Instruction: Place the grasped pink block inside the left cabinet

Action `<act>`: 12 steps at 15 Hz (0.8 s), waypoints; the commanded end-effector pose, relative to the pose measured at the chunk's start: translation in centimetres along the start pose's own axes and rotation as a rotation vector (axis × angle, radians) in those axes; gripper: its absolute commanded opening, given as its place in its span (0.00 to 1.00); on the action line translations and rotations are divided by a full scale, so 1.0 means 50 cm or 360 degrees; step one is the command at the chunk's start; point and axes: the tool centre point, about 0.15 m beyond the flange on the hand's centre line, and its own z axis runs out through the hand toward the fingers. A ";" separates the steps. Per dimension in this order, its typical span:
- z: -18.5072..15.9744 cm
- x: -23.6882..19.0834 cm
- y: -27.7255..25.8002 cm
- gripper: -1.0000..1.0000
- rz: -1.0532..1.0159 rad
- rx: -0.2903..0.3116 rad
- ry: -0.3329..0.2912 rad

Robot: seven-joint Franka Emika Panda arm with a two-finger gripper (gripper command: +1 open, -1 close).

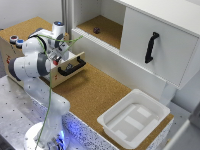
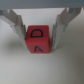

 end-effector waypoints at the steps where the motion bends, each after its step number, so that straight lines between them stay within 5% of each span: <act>1: -0.001 -0.003 0.005 0.00 0.0059 -0.0062 -0.0021; 7: -0.103 0.054 -0.022 0.00 0.0081 -0.0160 0.0222; 9: -0.144 0.096 -0.027 0.00 0.0074 -0.0260 0.0278; 12: -0.224 0.152 -0.006 0.00 0.0066 -0.0260 0.0329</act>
